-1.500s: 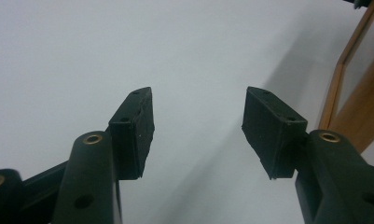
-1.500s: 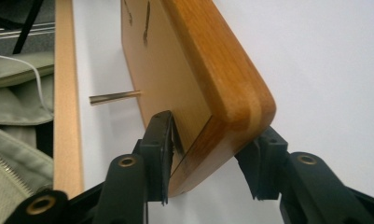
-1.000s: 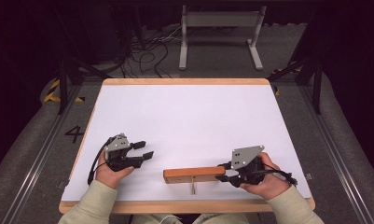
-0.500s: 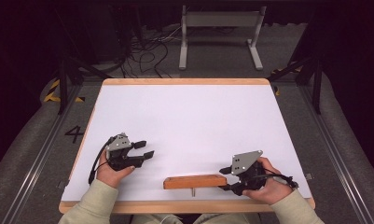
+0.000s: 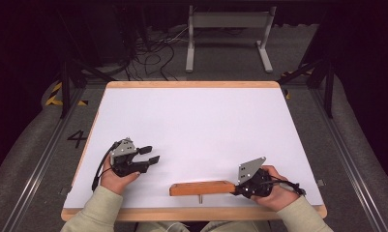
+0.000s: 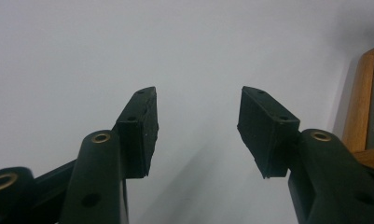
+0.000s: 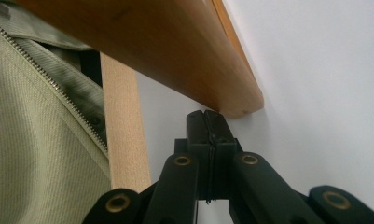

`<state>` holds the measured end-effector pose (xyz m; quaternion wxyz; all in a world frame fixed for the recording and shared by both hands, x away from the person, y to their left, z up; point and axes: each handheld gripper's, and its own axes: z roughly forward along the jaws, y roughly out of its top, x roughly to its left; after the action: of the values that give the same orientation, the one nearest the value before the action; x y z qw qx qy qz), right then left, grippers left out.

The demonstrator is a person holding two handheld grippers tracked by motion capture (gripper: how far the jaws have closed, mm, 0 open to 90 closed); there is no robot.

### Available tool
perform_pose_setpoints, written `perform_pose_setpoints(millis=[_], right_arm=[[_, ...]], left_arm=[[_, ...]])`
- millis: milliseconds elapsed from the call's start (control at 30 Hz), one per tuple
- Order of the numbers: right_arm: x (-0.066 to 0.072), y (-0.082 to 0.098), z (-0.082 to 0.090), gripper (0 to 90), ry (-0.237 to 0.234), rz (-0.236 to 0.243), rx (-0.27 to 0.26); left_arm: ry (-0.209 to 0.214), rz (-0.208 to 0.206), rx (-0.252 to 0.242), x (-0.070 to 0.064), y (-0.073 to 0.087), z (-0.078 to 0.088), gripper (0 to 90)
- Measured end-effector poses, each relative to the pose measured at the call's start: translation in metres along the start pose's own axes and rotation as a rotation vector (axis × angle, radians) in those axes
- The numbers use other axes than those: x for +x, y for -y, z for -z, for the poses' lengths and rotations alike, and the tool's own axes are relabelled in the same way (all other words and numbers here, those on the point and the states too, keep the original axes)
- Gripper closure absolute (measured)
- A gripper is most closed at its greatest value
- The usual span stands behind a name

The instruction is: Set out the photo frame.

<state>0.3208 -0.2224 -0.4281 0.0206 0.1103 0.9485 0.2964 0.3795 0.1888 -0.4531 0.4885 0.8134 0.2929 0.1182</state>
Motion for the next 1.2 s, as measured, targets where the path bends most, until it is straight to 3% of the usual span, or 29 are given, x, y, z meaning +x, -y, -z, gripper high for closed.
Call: perform_pose_setpoints(millis=[133,200,400,633,833,1033,1200], right_arm=[[-0.004,0.003,-0.003,90.0,-0.015,-0.019,-0.033],[-0.004,0.004,-0.003,90.0,-0.064,-0.039,-0.065],[-0.004,0.002,-0.005,90.0,-0.064,-0.047,-0.077],[-0.013,-0.001,-0.008,90.0,0.006,-0.088,-0.102],[-0.025,-0.012,-0.010,90.0,0.053,-0.154,-0.163],[-0.040,-0.024,-0.016,90.0,0.083,-0.205,-0.190],[-0.052,-0.033,-0.022,90.0,0.079,-0.252,-0.215]], left_arm=[[0.001,-0.003,0.002,0.000,0.000,-0.001,47.8],[-0.003,-0.004,0.003,0.000,0.000,-0.001,47.7],[-0.004,-0.004,0.002,0.000,0.000,0.000,47.4],[-0.008,-0.005,0.003,-0.001,0.000,-0.001,47.0],[-0.009,0.001,0.003,-0.001,0.001,0.000,47.0],[-0.014,-0.001,0.001,0.000,0.002,0.002,46.9],[-0.019,0.007,0.001,0.000,0.004,0.004,46.7]])
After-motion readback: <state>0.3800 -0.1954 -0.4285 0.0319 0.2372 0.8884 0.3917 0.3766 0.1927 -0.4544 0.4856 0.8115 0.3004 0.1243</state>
